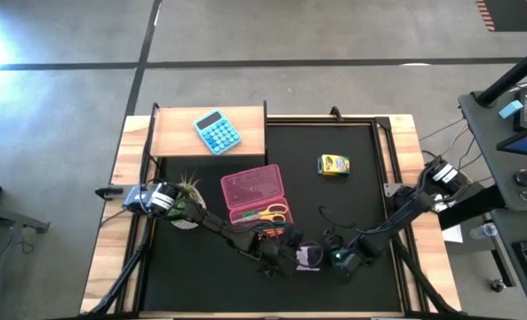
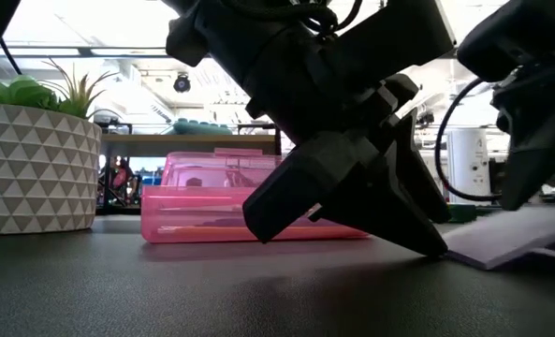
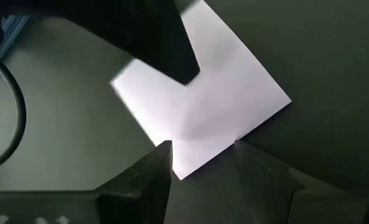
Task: Pack school essentials
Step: Put the white notes into the pink box
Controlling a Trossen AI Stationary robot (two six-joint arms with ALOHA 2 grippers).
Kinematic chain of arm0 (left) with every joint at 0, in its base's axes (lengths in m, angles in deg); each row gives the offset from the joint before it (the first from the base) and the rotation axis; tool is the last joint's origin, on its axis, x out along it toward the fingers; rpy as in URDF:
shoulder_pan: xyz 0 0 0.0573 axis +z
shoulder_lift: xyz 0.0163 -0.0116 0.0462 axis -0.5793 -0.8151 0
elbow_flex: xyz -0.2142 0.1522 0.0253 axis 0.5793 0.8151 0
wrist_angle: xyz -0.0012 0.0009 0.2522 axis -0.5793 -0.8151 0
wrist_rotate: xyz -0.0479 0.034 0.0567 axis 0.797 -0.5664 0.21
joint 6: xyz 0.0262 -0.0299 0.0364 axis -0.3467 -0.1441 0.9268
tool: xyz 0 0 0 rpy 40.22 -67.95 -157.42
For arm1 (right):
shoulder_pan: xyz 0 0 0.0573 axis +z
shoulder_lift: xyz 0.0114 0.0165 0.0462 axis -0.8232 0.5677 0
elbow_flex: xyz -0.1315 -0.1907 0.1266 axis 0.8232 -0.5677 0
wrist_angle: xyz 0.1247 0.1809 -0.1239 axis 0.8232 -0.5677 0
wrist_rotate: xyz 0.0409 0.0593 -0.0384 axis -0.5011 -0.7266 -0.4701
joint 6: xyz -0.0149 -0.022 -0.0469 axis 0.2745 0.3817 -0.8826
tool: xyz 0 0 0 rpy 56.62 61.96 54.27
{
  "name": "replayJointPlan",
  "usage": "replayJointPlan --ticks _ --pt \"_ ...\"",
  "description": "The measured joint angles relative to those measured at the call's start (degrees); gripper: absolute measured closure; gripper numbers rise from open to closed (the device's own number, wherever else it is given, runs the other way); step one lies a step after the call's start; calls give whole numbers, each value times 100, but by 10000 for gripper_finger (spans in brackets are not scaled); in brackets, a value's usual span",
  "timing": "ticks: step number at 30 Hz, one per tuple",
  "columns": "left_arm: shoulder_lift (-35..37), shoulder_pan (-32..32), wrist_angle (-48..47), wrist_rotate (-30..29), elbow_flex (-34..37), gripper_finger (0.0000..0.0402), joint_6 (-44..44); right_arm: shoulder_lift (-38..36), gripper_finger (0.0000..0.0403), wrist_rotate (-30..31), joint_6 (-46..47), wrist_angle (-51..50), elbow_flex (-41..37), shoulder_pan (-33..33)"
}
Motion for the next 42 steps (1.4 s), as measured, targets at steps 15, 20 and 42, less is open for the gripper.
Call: replayJointPlan --ticks 15,20,42 --pt "0 0 -28 -20 2 244 -17 43 186 29 -471 455 -7 -105" --pt "0 -7 -36 -88 0 244 -20 -144 190 -9 -691 384 -21 -112" --pt "0 -2 -61 -125 4 244 -33 -65 193 183 -1230 539 -21 -373"
